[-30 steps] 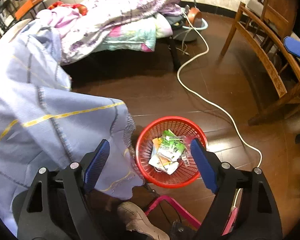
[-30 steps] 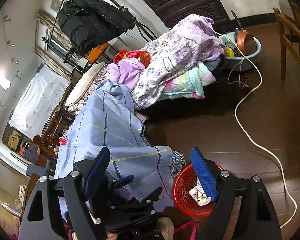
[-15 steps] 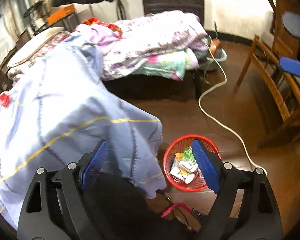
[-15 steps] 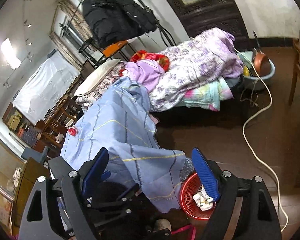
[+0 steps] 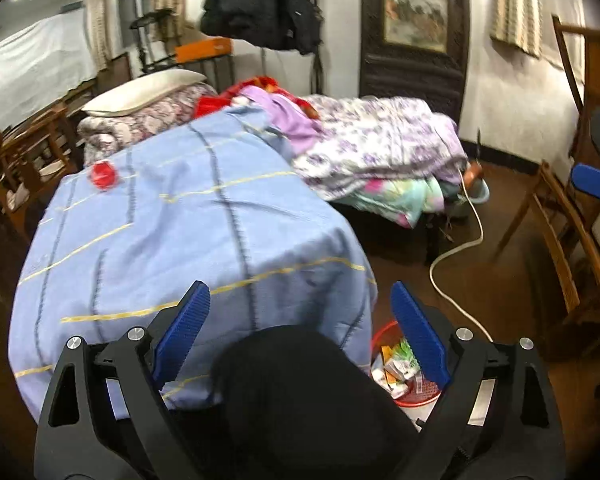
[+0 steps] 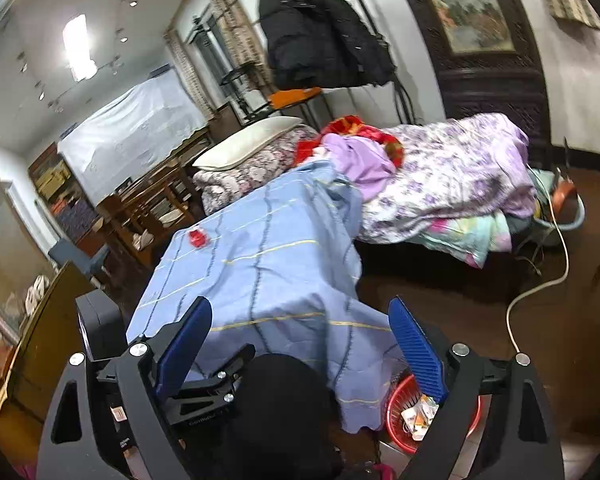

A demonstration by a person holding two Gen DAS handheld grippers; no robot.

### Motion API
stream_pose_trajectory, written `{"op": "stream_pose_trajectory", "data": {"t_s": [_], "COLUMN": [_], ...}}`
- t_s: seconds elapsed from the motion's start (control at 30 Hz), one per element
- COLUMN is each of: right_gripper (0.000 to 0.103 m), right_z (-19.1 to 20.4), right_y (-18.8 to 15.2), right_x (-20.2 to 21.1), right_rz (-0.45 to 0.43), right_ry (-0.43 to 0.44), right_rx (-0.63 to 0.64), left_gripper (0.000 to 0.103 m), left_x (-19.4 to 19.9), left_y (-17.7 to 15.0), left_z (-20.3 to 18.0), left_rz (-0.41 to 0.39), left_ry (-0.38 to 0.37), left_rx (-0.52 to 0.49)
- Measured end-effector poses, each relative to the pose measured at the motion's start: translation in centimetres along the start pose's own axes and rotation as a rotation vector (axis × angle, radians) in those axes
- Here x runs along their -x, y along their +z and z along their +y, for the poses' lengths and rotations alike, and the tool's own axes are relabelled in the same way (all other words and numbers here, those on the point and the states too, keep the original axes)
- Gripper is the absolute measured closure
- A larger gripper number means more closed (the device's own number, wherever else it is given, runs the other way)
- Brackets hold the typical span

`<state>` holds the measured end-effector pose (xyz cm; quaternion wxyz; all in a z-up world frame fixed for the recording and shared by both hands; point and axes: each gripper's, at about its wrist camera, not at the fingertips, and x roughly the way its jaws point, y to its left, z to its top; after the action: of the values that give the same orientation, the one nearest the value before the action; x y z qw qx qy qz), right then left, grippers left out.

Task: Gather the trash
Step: 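Move both open tools back toward the red wrappers on the cloth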

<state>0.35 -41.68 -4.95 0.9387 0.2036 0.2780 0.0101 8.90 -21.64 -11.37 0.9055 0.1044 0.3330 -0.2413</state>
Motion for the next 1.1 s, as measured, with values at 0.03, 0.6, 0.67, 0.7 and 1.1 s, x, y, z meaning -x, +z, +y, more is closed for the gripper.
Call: {"op": "stream_pose_trajectory", "data": {"t_s": [0.03, 0.6, 0.67, 0.7, 1.1], "right_gripper": [0.014, 0.008, 0.008, 0.008, 0.008], "right_z": [1.0, 12.5, 12.9, 13.0, 10.7], "right_y": [0.0, -1.7, -1.8, -1.8, -1.4], "right_x": [0.1, -3.6, -5.6, -6.2, -15.2], "right_rz": [0.000, 0.084, 0.122, 0.134, 0.269], "right_ry": [0.006, 0.061, 0.068, 0.068, 0.057], "right_rx": [0.016, 0.197, 0.185, 0.179, 0.078], "left_gripper": [0.014, 0.010, 0.010, 0.010, 0.010], "left_x": [0.6, 3.4, 2.4, 2.1, -4.7], "left_y": [0.0, -3.7, -4.4, -4.6, 1.8], "left_z": [0.7, 12.6, 14.2, 14.8, 28.8], "left_rz": [-0.011, -0.037, -0.008, 0.003, 0.101], "left_ry": [0.004, 0.097, 0.107, 0.111, 0.140], "left_rx": [0.016, 0.258, 0.295, 0.308, 0.476]}}
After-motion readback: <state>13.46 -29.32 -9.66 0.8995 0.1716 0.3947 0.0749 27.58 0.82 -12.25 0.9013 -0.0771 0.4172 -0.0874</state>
